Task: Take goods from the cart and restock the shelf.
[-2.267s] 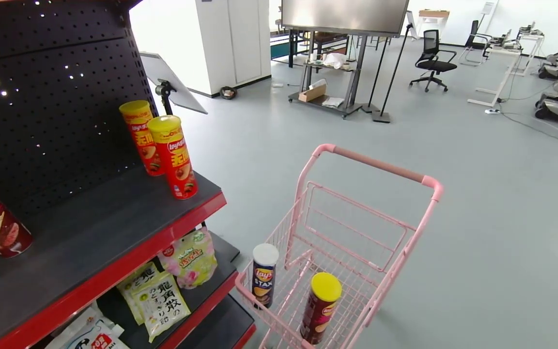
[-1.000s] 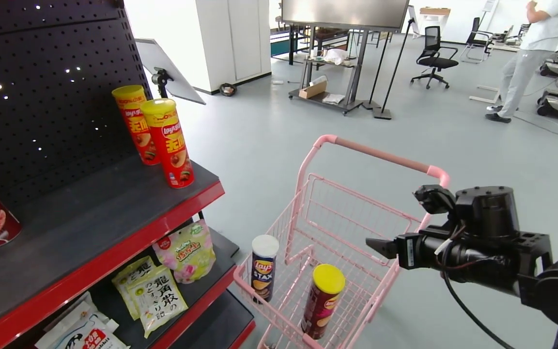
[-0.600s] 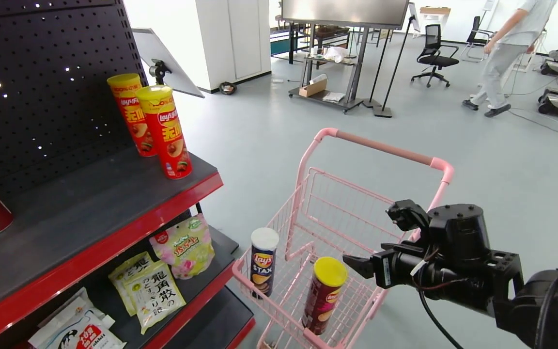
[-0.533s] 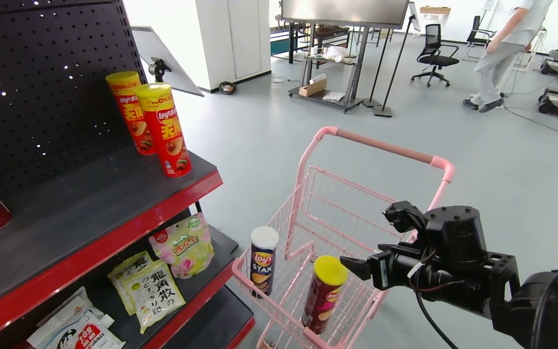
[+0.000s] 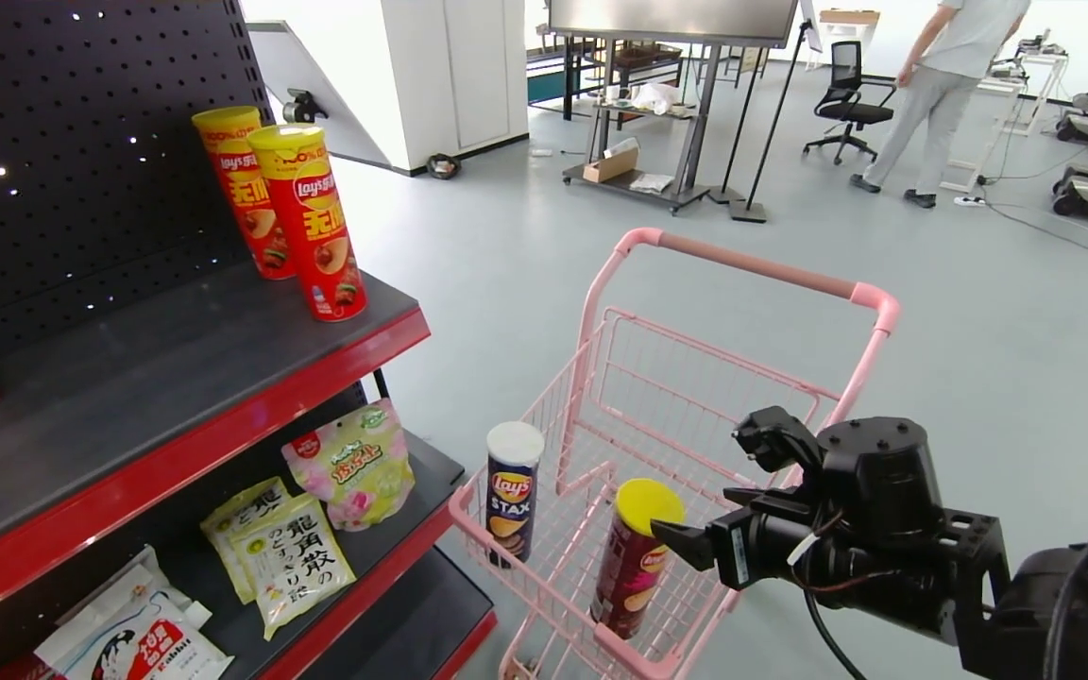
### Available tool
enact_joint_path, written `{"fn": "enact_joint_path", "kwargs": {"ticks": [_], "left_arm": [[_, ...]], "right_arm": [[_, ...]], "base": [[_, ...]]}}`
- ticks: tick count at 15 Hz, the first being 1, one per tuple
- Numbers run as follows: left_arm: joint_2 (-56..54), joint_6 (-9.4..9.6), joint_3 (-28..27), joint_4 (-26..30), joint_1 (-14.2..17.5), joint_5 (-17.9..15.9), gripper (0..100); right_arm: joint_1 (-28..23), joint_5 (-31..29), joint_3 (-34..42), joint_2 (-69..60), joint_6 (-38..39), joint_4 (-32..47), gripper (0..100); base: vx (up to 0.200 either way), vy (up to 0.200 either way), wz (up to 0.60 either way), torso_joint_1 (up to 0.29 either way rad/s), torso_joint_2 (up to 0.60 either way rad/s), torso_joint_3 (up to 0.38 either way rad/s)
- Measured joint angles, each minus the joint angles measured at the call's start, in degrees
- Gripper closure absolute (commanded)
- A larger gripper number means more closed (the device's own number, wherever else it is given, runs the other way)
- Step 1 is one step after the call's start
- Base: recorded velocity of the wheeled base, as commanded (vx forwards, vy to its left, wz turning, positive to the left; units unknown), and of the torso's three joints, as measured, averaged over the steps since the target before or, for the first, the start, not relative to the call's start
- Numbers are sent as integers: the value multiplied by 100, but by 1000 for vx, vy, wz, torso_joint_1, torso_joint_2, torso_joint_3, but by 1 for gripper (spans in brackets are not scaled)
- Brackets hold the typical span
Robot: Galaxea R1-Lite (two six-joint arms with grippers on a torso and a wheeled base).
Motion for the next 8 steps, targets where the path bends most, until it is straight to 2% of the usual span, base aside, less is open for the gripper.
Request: {"fn": "enact_joint_path", "kwargs": {"ticks": [5,8], "left_arm": [[0,0,0,-11,0,0,0],[0,0,0,-2,0,0,0]], "right_arm": [[349,-145,427,-123,39,-230,0],[375,-184,542,37,12,-805,0]], "base": [[0,0,0,-17,36,28],[0,0,0,-168,455,284]]}}
